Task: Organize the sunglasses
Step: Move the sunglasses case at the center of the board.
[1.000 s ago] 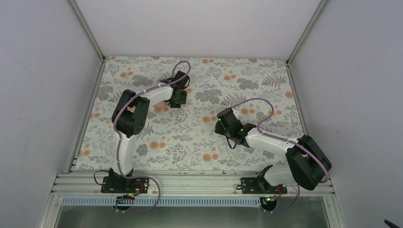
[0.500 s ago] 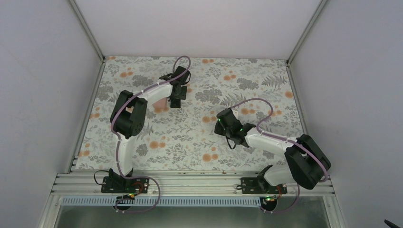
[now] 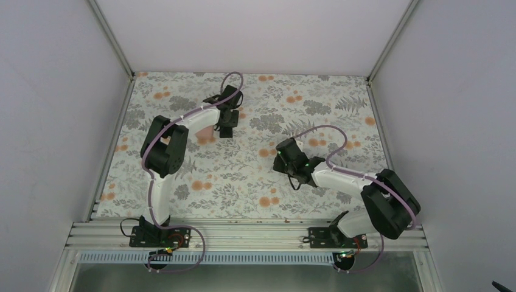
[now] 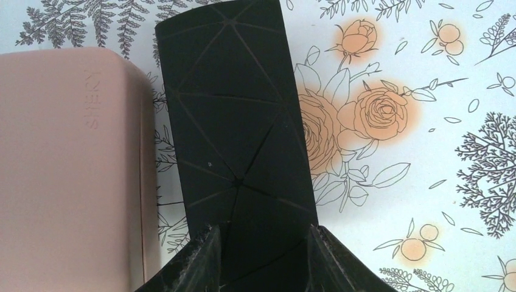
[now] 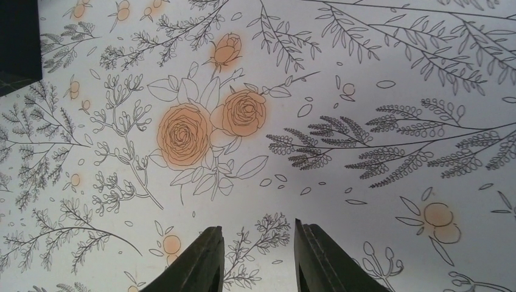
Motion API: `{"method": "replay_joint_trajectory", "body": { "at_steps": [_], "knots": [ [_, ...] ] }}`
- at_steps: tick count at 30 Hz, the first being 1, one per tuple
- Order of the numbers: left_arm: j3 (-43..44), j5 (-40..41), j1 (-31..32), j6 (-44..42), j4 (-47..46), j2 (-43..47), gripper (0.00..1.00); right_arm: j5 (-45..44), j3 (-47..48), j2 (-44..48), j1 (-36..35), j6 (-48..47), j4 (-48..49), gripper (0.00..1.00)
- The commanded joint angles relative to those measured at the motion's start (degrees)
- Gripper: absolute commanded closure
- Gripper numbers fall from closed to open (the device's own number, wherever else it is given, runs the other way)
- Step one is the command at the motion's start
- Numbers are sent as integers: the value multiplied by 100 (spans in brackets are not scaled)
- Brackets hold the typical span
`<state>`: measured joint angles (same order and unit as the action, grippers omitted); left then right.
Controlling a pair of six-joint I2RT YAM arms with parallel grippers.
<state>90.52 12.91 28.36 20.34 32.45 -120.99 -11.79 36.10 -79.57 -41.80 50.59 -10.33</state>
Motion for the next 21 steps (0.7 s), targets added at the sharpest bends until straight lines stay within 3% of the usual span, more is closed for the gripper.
{"method": "replay_joint_trajectory", "body": {
  "at_steps": [1, 11, 21],
  "knots": [
    [-283, -126, 3, 104, 35, -83, 64, 44, 173, -141, 40, -40, 136, 68],
    [-183, 602, 3, -87, 362, 37, 63, 56, 227, -17, 41, -49, 101, 68],
    [219, 187, 3, -128, 464, 880, 34, -136, 297, 371, 44, -57, -211, 66]
  ]
}}
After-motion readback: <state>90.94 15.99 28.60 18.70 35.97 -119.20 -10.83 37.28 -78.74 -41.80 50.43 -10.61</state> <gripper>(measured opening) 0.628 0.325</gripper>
